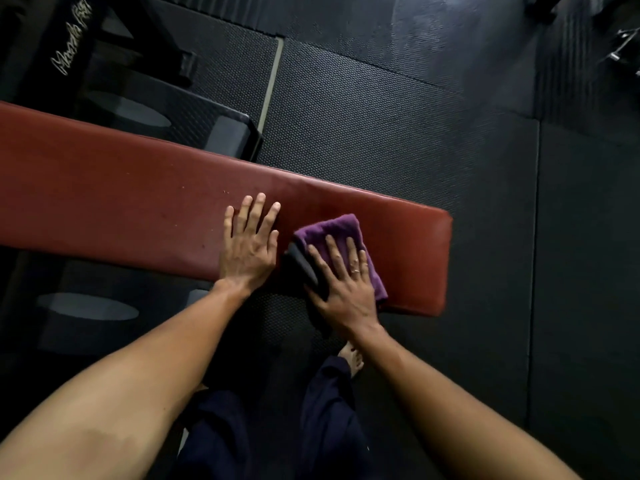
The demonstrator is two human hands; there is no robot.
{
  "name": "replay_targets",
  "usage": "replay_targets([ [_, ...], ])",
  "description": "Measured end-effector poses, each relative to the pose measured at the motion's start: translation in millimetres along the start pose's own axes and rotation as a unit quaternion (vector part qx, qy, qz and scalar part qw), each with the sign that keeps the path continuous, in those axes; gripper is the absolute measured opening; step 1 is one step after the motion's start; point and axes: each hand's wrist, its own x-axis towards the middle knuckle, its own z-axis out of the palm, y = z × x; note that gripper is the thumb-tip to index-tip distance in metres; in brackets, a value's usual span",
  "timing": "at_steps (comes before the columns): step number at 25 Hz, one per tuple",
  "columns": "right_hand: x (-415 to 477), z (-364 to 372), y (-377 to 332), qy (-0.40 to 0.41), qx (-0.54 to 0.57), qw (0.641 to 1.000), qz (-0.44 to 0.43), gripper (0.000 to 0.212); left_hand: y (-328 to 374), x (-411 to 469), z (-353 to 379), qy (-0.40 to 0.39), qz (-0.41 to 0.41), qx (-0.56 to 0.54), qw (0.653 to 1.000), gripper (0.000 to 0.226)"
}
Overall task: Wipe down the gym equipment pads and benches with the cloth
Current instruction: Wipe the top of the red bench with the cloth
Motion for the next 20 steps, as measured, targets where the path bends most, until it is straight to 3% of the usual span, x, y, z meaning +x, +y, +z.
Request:
replay_targets([
  [2,-23,-10,42,-0.010,-0.035,0.999,0.010,0.075,-7,-2,-4,-0.001,-0.005,-0.007,1.000,0.054],
  [4,-25,-19,65,-0.028,-0.028,0.992,0.118,0.078,-12,-1,-8,-0.002,-0.006,-0.002,1.000,0.054],
  [6,-2,-18,44,-0.029,0.027,0.969,0.243,0.081,-22,0,-11,0.000,-0.001,0.005,1.000,0.054],
  [8,25,-14,-7,-0.022,0.076,0.953,0.292,0.084,-34,-2,-13,0.000,0.004,0.008,1.000,0.054],
  [10,37,-3,-55,-0.025,0.077,0.970,0.230,0.086,-39,-2,-13,0.003,0.007,0.012,1.000,0.054],
  [12,28,7,-79,-0.037,0.049,0.992,0.109,0.089,-40,-2,-12,0.001,0.003,0.012,1.000,0.055],
  [16,-3,3,-10,-0.010,0.001,0.996,-0.092,0.096,-37,-4,-14,-0.010,-0.005,0.013,1.000,0.056],
  [20,-43,-14,66,-0.038,-0.034,0.998,-0.022,0.102,-37,-4,-15,-0.009,-0.005,0.015,1.000,0.056],
])
